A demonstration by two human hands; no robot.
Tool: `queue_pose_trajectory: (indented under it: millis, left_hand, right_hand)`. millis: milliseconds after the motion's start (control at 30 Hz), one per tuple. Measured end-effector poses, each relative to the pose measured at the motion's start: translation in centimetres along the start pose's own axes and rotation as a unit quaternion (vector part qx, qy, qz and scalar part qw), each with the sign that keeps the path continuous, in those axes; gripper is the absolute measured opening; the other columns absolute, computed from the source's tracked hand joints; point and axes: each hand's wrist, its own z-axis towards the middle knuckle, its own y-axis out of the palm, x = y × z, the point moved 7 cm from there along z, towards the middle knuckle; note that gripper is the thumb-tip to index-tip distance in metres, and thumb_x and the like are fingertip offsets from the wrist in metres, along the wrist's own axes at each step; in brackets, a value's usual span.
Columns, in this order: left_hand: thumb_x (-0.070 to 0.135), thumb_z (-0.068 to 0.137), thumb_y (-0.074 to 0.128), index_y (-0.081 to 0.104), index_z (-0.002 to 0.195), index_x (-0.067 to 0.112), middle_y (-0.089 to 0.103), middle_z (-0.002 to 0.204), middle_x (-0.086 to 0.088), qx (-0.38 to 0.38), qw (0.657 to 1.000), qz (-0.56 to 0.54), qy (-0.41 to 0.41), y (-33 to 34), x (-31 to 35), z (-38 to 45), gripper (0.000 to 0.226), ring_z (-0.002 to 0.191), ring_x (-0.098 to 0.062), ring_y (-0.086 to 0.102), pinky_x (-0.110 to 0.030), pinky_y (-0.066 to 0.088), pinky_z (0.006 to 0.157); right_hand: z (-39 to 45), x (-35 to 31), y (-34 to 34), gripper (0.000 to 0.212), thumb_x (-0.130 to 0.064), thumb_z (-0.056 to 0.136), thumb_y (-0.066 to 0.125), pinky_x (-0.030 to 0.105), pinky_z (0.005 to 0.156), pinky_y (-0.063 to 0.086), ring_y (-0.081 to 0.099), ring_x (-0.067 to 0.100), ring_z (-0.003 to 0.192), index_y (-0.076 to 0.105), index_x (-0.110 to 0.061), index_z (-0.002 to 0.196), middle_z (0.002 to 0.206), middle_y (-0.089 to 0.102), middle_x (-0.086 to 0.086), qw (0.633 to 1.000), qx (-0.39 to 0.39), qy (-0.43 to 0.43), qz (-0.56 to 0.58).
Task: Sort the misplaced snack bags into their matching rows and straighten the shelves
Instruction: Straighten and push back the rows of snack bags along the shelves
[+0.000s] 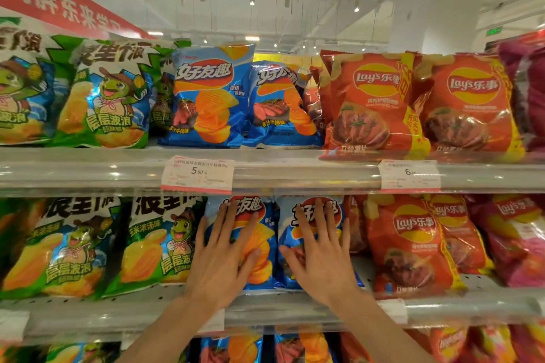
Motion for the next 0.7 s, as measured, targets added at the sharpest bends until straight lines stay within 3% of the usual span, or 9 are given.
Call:
queue_pose_trajectory:
  millis: [267, 367, 500, 700]
  left_hand:
    - [0.062, 0.100, 0.025, 0.019, 0.158, 0.032, 0.017, 0.165, -0.013, 0.002, 1.000, 0.008, 0.018, -0.5, -0.2, -0.3, 0.066, 0.151, -0.032, 0.020, -0.058, 0.018, 0.117]
    - [0.057, 0.100, 0.028, 0.029, 0.156, 0.029, 0.027, 0.162, -0.014, 0.003, 1.000, -0.005, -0.016, -1.0, 0.3, 0.7, 0.063, 0.149, -0.032, 0.026, -0.056, 0.017, 0.119]
    - [0.058, 0.098, 0.031, 0.031, 0.155, 0.025, 0.029, 0.160, -0.016, -0.020, 0.999, 0.001, -0.033, 0.2, 0.5, 1.4, 0.066, 0.148, -0.034, 0.029, -0.058, 0.022, 0.116]
    - [0.064, 0.094, 0.036, 0.023, 0.158, 0.025, 0.026, 0.161, -0.017, -0.015, 0.999, 0.017, -0.032, 0.6, 0.5, 1.5, 0.076, 0.149, -0.034, 0.026, -0.062, 0.021, 0.117]
  right_hand:
    - [-0.6, 1.9, 1.1, 0.073, -0.070, 0.096, 0.025, 0.066, 0.116, 0.016, 0.005, 0.036, 0.152, 0.013, -0.033, 0.158, 0.166, 0.009, 0.012, 0.999, -0.002, 0.021, -0.030]
    - [-0.4, 1.6, 0.8, 0.071, -0.071, 0.096, 0.022, 0.065, 0.115, 0.022, 0.009, 0.035, 0.152, 0.021, -0.034, 0.157, 0.164, 0.015, 0.011, 1.000, 0.009, 0.023, -0.015]
    - [0.6, 2.6, -0.6, 0.072, -0.071, 0.097, 0.024, 0.060, 0.120, 0.005, 0.003, 0.030, 0.153, 0.020, -0.032, 0.157, 0.165, 0.016, 0.011, 0.999, 0.039, 0.014, -0.029]
    - [0.9, 2.1, 0.5, 0.076, -0.074, 0.095, 0.010, 0.055, 0.122, 0.001, -0.015, 0.027, 0.152, -0.003, -0.034, 0.158, 0.166, -0.008, 0.008, 0.999, 0.012, 0.034, -0.001]
